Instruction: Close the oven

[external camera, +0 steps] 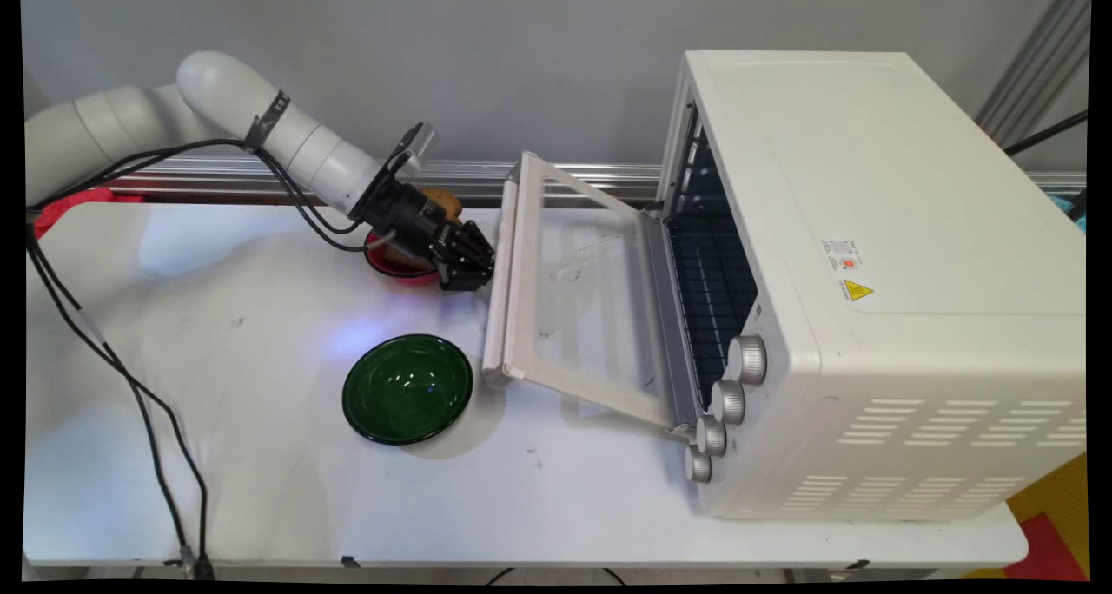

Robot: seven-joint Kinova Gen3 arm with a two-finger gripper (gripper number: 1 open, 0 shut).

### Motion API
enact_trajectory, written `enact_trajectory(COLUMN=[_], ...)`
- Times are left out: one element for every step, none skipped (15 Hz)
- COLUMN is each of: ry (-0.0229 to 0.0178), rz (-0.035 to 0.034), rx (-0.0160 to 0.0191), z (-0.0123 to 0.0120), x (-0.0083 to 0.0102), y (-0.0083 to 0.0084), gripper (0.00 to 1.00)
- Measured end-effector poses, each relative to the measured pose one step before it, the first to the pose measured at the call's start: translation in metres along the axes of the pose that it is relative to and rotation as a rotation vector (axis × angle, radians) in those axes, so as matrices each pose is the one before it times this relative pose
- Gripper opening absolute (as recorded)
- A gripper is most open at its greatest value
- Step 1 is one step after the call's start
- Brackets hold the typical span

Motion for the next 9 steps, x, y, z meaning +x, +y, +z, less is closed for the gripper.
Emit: enact_trajectory(ry=[0.01346, 0.01661, 0.01453, 0.01756, 0.01304, 0.01484, 0.01436, 0.01314, 0.01532], rz=[0.00221, 0.00261, 0.00212, 0.00292, 0.00381, 0.00508, 0.00601, 0.00481, 0.00618], rx=[0.00149, 0.0028, 0.00331, 0.00472, 0.00268, 0.00223, 0.00092, 0.00245, 0.00297], z=[0.00048, -0.00008, -0.00056, -0.00104, -0.00099, -0.00121, -0.00075, -0.0003, 0.0003], x=[0.00272, 0.00387, 0.00355, 0.00515, 0.00463, 0.00573, 0.00607, 0.00582, 0.00747], y=[0.00129, 0.00127, 0.00115, 0.0013, 0.00164, 0.00248, 0.00245, 0.00185, 0.00174], gripper=[0.0, 0.0, 0.0, 0.0, 0.0, 0.0, 0.0, 0.0, 0.0])
